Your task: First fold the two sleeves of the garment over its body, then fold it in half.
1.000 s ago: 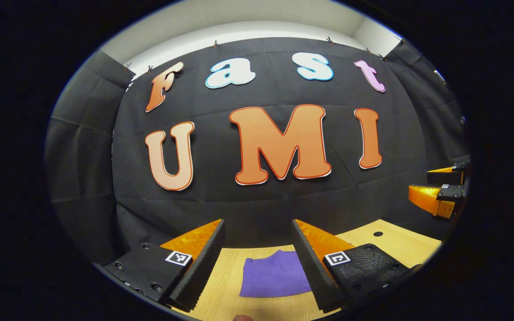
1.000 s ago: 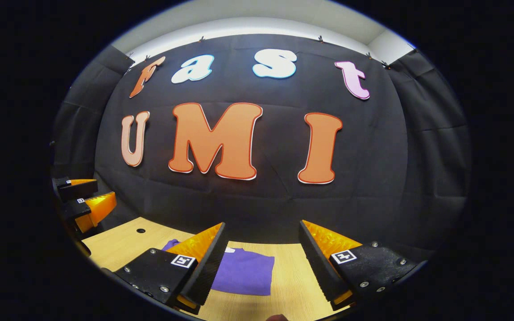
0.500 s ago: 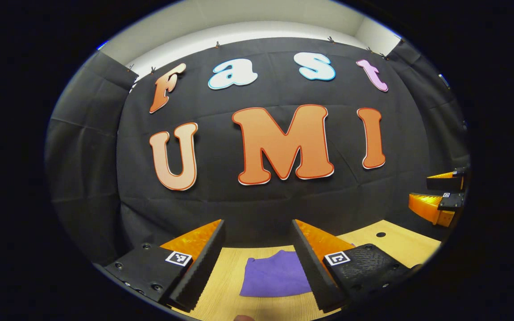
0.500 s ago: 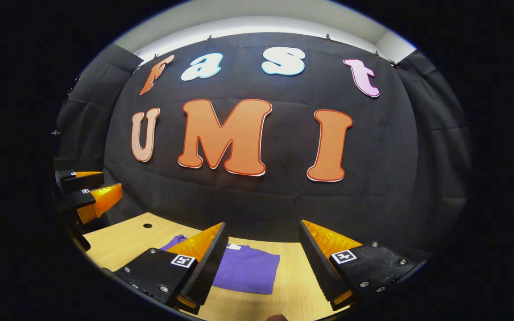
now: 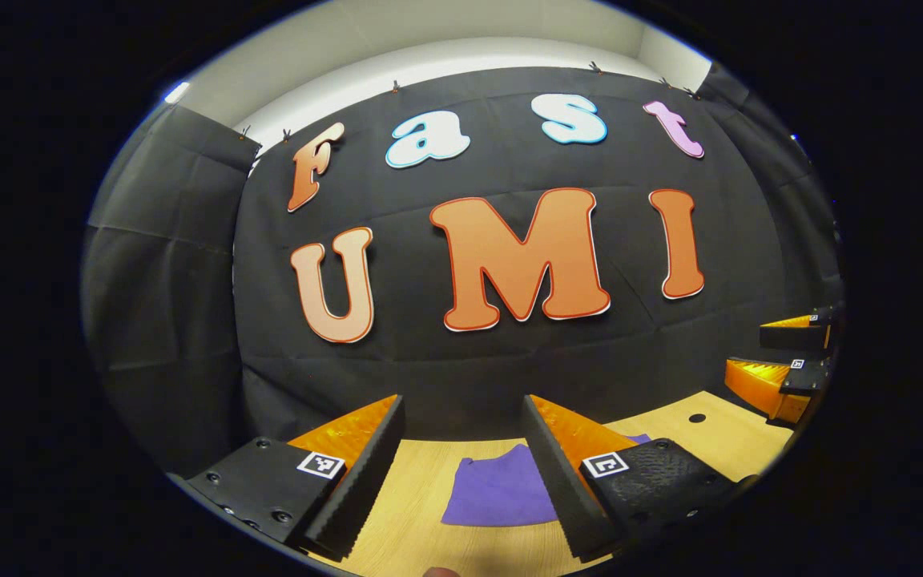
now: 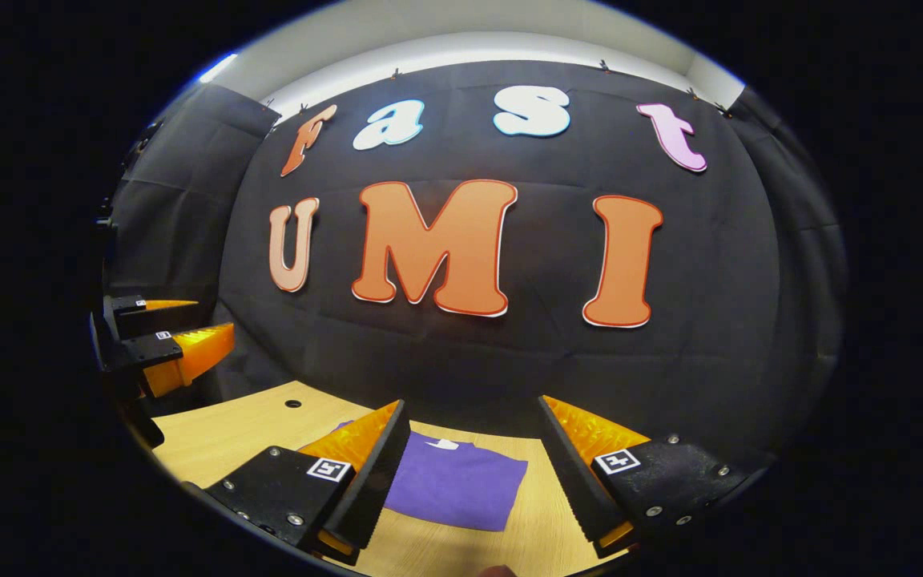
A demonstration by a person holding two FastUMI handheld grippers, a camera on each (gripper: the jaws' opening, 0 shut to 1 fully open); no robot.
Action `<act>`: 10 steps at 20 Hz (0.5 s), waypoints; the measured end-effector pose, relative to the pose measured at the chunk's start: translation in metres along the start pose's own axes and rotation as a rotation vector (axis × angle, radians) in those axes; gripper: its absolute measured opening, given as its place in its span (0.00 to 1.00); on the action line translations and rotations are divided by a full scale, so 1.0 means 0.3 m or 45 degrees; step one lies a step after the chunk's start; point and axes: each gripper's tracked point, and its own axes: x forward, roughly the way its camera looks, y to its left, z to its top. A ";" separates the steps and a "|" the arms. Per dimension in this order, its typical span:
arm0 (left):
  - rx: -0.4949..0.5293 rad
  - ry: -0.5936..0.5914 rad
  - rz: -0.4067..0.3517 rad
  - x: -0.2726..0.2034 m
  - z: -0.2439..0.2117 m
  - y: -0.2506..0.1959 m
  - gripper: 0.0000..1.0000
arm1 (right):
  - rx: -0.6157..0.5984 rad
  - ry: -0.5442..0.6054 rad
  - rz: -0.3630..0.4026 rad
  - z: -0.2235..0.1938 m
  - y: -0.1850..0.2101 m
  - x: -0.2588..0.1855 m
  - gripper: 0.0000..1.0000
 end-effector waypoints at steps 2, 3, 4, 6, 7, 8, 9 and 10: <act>-0.013 0.003 0.005 -0.008 -0.008 0.000 0.93 | -0.016 0.012 0.022 -0.005 0.001 -0.011 0.94; -0.024 0.007 0.006 -0.013 -0.010 0.002 0.94 | -0.024 0.013 0.027 -0.006 0.005 -0.015 0.95; -0.034 0.010 0.002 -0.016 -0.014 -0.001 0.92 | -0.033 0.010 0.028 -0.004 0.003 -0.016 0.94; -0.033 0.001 0.001 -0.015 -0.005 0.004 0.94 | -0.035 0.007 0.022 -0.001 -0.004 -0.012 0.94; -0.032 -0.003 0.001 -0.016 -0.001 0.002 0.92 | -0.028 0.006 0.018 0.001 -0.004 -0.015 0.94; -0.035 -0.008 -0.001 -0.017 0.002 0.002 0.93 | -0.022 0.005 0.015 0.005 -0.004 -0.017 0.94; -0.038 -0.007 -0.008 -0.014 0.003 -0.004 0.93 | -0.019 0.001 0.007 0.006 -0.006 -0.016 0.94; -0.040 -0.008 -0.011 -0.010 -0.001 -0.003 0.93 | -0.021 0.000 -0.006 0.007 -0.012 -0.015 0.94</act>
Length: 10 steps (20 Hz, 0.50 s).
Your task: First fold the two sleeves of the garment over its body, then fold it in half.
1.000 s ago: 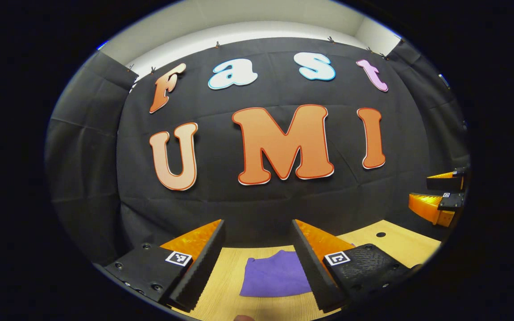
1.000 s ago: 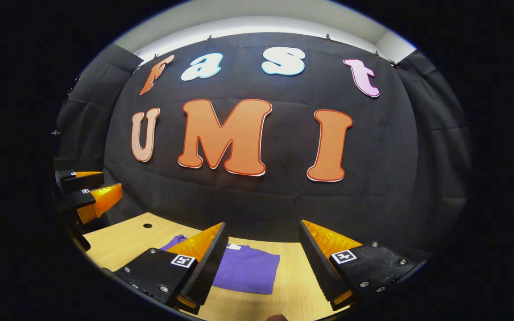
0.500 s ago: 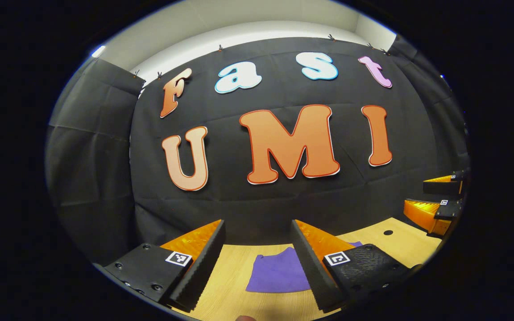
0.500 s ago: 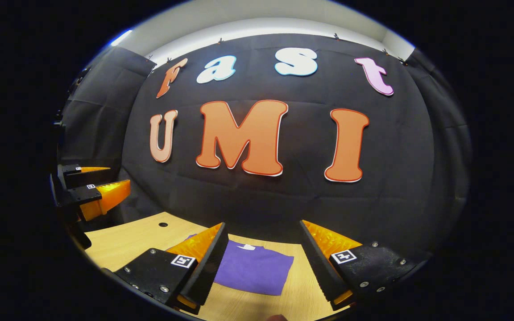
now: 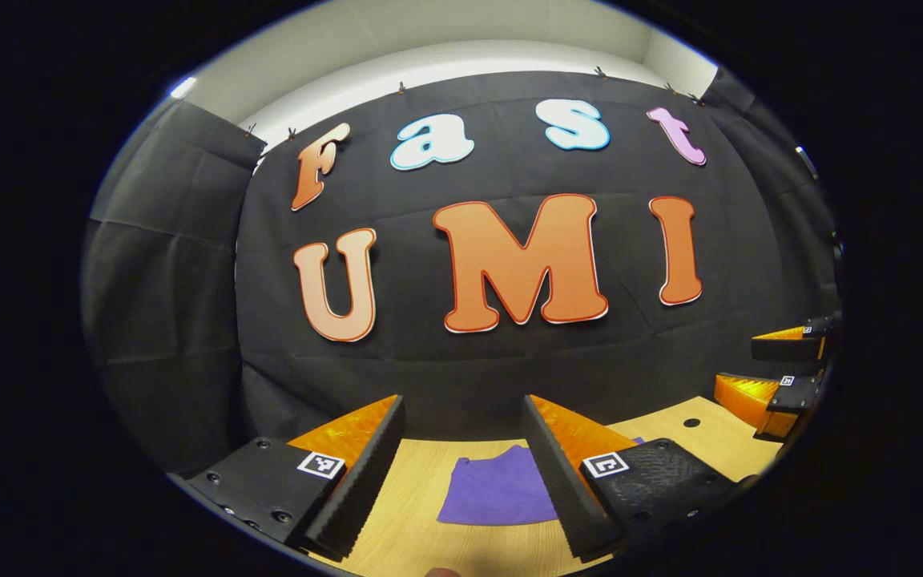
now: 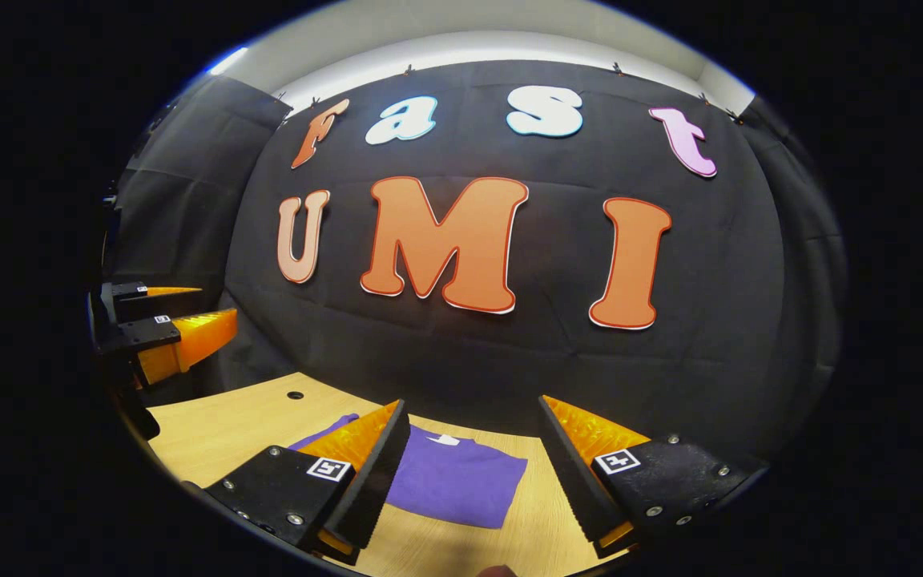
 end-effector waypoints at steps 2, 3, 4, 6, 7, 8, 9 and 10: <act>0.001 0.006 -0.015 0.000 -0.004 -0.006 0.93 | 0.004 0.006 -0.011 -0.003 -0.004 -0.004 0.94; 0.001 0.004 -0.020 -0.001 0.000 -0.005 0.93 | 0.005 0.009 -0.011 -0.003 -0.003 -0.007 0.94; 0.002 0.006 -0.025 0.001 0.002 -0.006 0.93 | 0.001 0.009 -0.017 -0.005 -0.005 -0.008 0.94; 0.005 0.013 -0.034 -0.002 -0.004 -0.011 0.92 | -0.007 0.013 -0.022 -0.007 -0.010 -0.009 0.94; 0.006 0.007 -0.034 0.000 0.001 -0.012 0.93 | -0.006 0.014 -0.025 -0.008 -0.011 -0.009 0.94; 0.006 0.005 -0.034 0.004 0.002 -0.006 0.94 | 0.003 0.018 -0.021 -0.007 -0.008 -0.009 0.94; 0.003 0.005 -0.030 0.006 0.005 -0.002 0.93 | 0.008 0.017 -0.020 -0.005 -0.007 -0.012 0.94; -0.004 0.005 -0.031 0.008 0.002 0.000 0.93 | 0.009 0.009 -0.019 0.000 -0.007 -0.012 0.94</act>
